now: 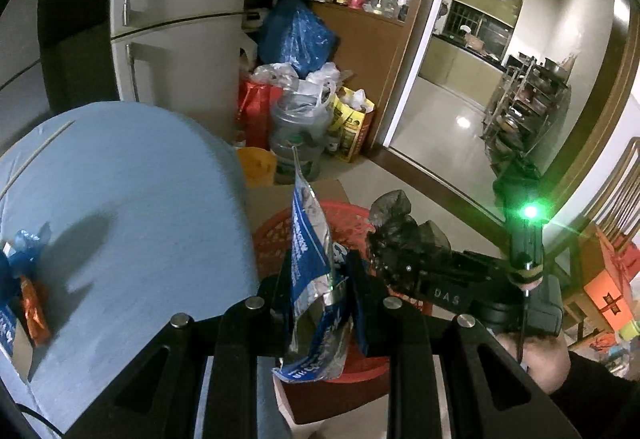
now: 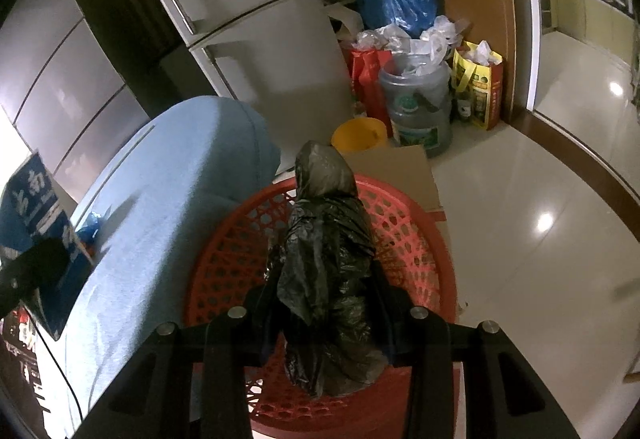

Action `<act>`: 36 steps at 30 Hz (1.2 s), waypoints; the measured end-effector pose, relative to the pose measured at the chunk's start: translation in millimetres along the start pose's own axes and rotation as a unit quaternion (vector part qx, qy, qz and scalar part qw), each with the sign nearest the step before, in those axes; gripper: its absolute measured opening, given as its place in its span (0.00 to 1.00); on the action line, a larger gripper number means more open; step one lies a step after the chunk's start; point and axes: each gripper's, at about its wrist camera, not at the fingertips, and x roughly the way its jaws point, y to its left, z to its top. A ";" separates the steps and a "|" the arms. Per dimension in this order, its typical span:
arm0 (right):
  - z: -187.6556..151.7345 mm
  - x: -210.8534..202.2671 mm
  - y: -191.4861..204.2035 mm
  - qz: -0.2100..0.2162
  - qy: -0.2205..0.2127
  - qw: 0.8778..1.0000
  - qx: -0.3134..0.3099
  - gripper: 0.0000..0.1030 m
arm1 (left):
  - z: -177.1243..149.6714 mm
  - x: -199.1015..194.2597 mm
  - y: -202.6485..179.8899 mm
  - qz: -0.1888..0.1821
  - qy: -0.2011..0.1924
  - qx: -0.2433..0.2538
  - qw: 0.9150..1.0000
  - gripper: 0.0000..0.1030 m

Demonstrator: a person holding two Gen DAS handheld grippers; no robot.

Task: Collect trash
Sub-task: 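Carry the black bag and the blue packet over the red basket with both tools, then open the right tool to drop the black bag while the left tool drops the packet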

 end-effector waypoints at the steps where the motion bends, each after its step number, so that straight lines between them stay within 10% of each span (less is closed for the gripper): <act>1: -0.1 1.4 0.1 -0.001 0.005 1.000 0.000 0.44 | 1.0 1.7 -0.6 -0.001 0.001 0.001 1.000 0.23; 6: 1.4 5.2 -11.1 -0.016 0.013 1.000 0.013 0.69 | 5.3 9.6 -0.3 -0.004 0.007 -0.002 1.000 0.23; 31: 6.1 -78.8 -36.0 -0.023 -0.079 0.993 0.087 0.71 | 6.4 67.8 -18.4 0.006 0.074 0.039 0.997 0.26; 36: 6.7 -85.9 -32.3 -0.020 -0.087 0.993 0.082 0.71 | 4.2 70.7 -28.5 0.043 0.069 0.062 0.995 0.76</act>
